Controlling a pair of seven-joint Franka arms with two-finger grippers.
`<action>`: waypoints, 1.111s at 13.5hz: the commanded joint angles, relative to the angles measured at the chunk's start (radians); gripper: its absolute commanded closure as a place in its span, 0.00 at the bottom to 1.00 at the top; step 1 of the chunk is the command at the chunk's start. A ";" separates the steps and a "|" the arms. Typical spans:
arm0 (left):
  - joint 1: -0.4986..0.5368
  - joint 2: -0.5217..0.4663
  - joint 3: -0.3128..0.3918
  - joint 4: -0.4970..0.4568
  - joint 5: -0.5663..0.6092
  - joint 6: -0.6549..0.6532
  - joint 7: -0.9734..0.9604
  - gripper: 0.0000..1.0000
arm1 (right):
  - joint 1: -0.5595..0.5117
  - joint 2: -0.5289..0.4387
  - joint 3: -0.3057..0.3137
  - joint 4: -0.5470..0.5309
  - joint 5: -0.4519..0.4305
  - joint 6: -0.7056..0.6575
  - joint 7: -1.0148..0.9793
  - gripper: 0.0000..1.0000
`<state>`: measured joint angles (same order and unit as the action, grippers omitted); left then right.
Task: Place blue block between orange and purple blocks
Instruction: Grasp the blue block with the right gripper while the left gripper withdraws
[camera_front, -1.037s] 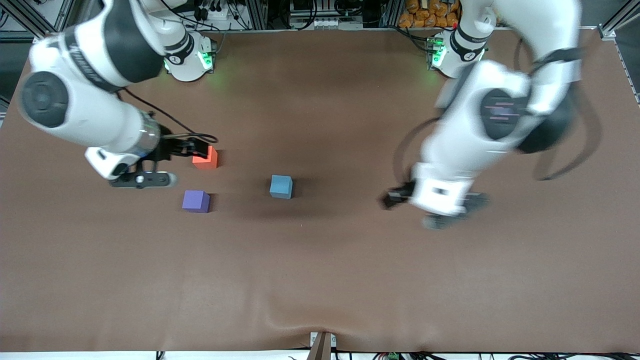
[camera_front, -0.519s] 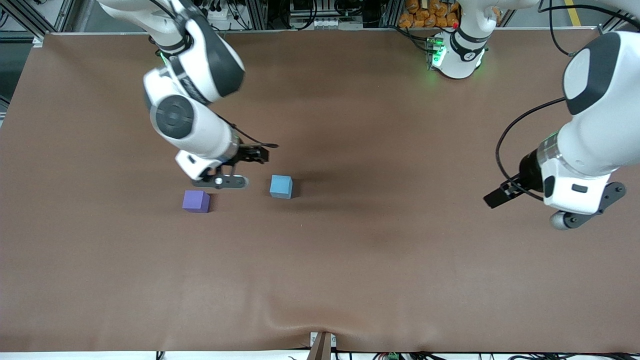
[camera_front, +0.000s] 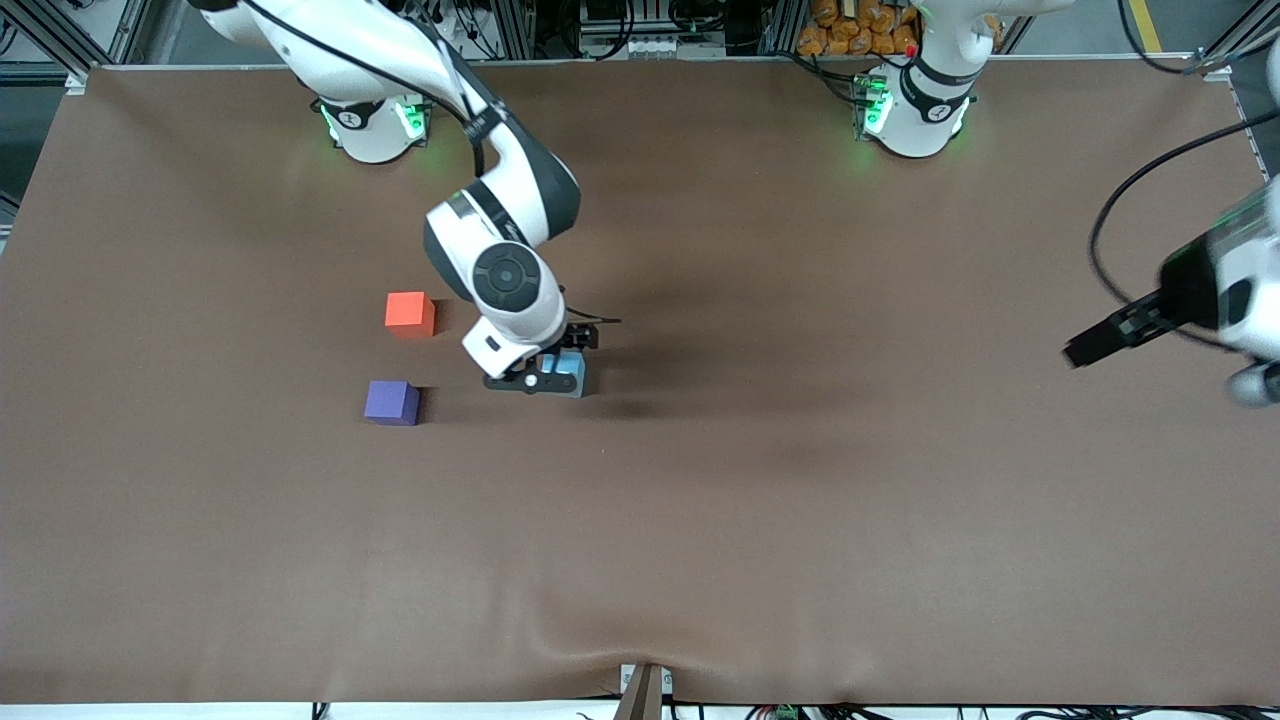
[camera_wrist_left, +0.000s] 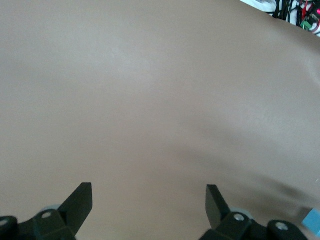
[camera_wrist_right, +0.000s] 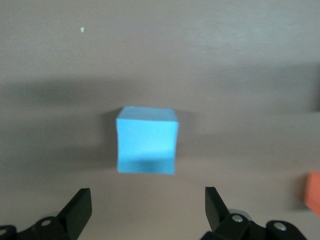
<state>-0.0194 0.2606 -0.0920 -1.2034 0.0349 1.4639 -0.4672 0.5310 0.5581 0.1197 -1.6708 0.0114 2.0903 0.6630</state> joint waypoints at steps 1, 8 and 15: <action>0.036 -0.130 -0.008 -0.152 0.005 0.030 0.193 0.00 | 0.004 0.020 -0.003 -0.018 -0.033 0.056 0.020 0.00; 0.010 -0.379 0.024 -0.453 0.002 0.127 0.335 0.00 | 0.001 0.051 -0.003 -0.021 -0.073 0.112 0.018 0.00; 0.079 -0.353 0.009 -0.415 0.003 0.121 0.383 0.00 | 0.004 0.055 -0.003 -0.070 -0.073 0.187 0.039 0.00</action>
<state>0.0429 -0.0992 -0.0715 -1.6322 0.0348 1.5797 -0.0995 0.5330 0.6190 0.1128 -1.7145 -0.0319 2.2389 0.6644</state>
